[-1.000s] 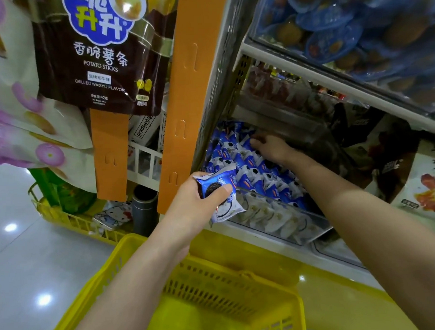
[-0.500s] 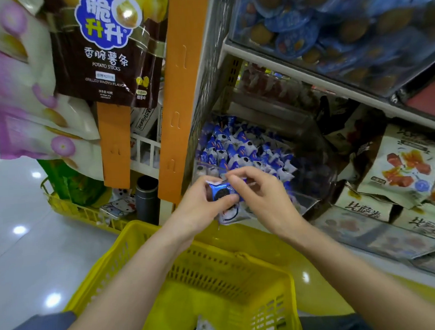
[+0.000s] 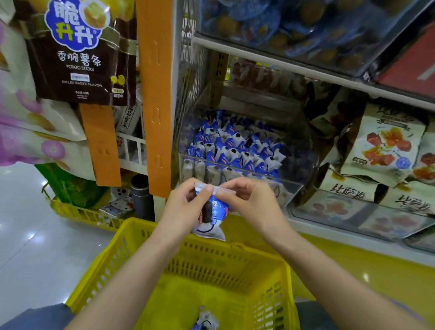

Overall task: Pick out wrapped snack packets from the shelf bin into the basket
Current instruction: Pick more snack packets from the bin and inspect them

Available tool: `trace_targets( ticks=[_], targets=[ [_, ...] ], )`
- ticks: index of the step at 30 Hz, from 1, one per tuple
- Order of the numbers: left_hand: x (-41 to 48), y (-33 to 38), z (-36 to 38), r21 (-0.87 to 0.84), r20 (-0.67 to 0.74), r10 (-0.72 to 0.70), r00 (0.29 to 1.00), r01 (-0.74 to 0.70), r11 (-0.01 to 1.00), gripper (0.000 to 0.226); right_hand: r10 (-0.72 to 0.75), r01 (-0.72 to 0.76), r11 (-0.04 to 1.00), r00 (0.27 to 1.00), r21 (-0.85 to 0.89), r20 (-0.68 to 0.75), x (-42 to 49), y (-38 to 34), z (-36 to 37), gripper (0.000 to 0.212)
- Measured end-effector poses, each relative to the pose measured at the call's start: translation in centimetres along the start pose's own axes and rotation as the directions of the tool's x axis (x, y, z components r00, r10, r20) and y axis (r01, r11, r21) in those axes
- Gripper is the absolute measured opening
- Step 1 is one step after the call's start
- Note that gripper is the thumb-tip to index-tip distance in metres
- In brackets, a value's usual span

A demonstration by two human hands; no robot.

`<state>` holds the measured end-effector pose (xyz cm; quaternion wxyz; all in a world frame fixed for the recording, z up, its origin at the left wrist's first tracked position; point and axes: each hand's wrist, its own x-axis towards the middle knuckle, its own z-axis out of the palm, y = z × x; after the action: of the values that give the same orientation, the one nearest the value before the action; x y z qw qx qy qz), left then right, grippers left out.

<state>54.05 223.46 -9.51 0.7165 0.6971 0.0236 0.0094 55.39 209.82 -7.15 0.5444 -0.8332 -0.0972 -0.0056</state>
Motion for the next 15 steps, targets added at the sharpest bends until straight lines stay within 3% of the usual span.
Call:
trace_targets(
  ticks=[2, 4, 6, 7, 9, 12, 15],
  targets=[
    [0.1, -0.2, 0.1, -0.019, 0.007, -0.04, 0.999, 0.04, 0.999, 0.017, -0.156, 0.153, 0.961, 0.988, -0.231, 0.004, -0.2, 0.2, -0.2, 0.002],
    [0.2, -0.3, 0.4, -0.046, 0.016, -0.079, 0.997, 0.079, 0.996, 0.017, -0.325, 0.311, 0.829, 0.944, -0.465, 0.053, -0.3, 0.3, -0.6, 0.005],
    [0.2, -0.2, 0.6, -0.063, 0.028, -0.096, 0.995, 0.098, 0.993, 0.018, -0.414, 0.392, 0.708, 0.904, -0.588, 0.105, -0.3, 0.3, -1.0, 0.009],
    [0.2, -0.2, 0.7, -0.076, 0.04, -0.1, 0.994, 0.103, 0.992, 0.017, -0.421, 0.397, 0.704, 0.901, -0.589, 0.104, -0.3, 0.3, -1.2, 0.009],
    [0.2, -0.1, 0.7, -0.091, 0.071, -0.109, 0.992, 0.115, 0.989, 0.015, -0.385, 0.353, 0.799, 0.922, -0.487, 0.037, -0.2, 0.2, -1.3, 0.006],
    [0.1, -0.1, 0.6, -0.092, 0.123, -0.158, 0.98, 0.17, 0.981, 0.033, -0.216, 0.189, 0.962, 0.968, -0.197, -0.128, 0.1, -0.2, -1.5, 0.006],
    [0.0, 0.1, 0.8, -0.241, 0.111, -0.166, 0.98, 0.189, 0.952, 0.04, 0.023, 0.0, 0.993, 0.981, 0.119, -0.193, 0.5, -0.4, -2.0, 0.009]
  ],
)
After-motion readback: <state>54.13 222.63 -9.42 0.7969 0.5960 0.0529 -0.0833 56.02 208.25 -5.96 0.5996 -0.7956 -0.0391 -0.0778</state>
